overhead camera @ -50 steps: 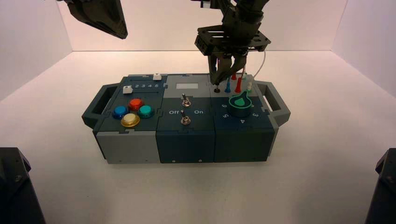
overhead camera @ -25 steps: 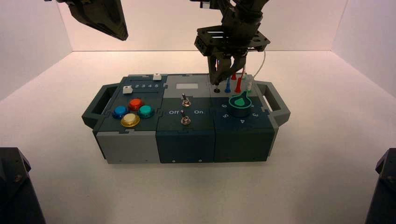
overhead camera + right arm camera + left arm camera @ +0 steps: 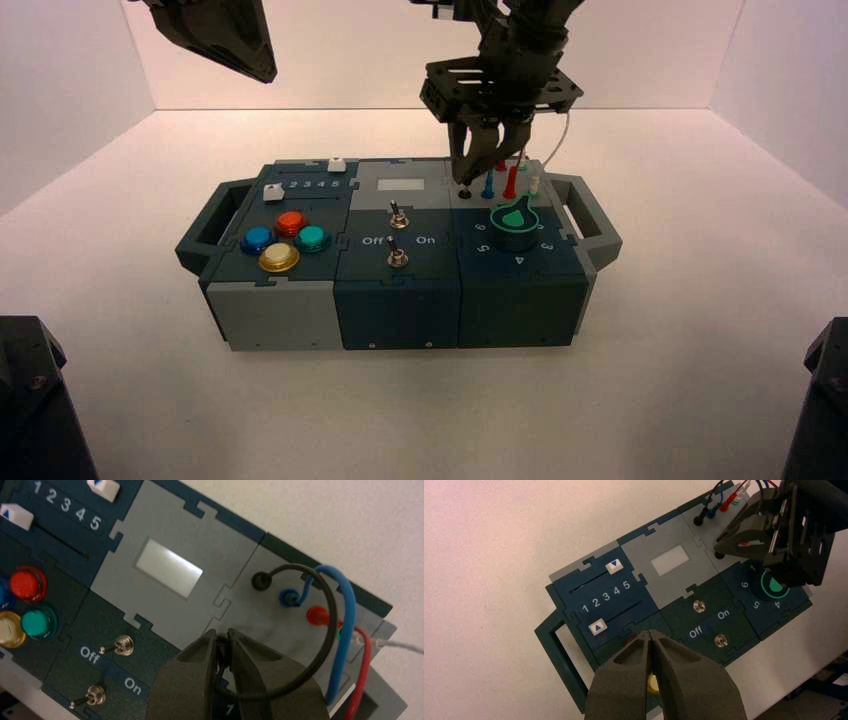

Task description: Insert the black wire.

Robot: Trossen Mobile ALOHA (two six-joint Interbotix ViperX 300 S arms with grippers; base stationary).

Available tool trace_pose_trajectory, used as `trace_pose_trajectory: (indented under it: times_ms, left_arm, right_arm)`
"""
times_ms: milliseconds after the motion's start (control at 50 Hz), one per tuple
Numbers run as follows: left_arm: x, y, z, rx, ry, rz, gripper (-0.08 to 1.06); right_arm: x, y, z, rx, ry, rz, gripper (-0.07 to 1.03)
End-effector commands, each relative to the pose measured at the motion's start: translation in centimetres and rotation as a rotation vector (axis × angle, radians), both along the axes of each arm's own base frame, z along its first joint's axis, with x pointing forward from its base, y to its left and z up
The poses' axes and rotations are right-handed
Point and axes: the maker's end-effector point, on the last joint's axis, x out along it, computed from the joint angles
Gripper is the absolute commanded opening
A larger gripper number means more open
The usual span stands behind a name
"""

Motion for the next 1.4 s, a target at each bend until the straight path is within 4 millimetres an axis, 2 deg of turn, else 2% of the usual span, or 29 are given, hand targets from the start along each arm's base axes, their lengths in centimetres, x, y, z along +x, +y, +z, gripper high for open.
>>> trace_pose_trajectory:
  times_ms: [20,900,1400]
  left_arm:
    - [0.7,-0.5,1.3,-0.019,-0.033,-0.006,-0.03]
    - [0.7,-0.6,1.3,-0.021,-0.036,-0.006,-0.03]
    - [0.8,-0.6,1.2,-0.019,-0.034,-0.005,-0.03]
  right_arm:
    - [-0.2,0.0,0.5,0.007,-0.006,0.001,-0.02]
    - [-0.7,1.7,-0.6,-0.011,0.019,0.047,-0.02]
    - [-1.0,2.5,-2.7,-0.052,0.068,0.074,-0.02]
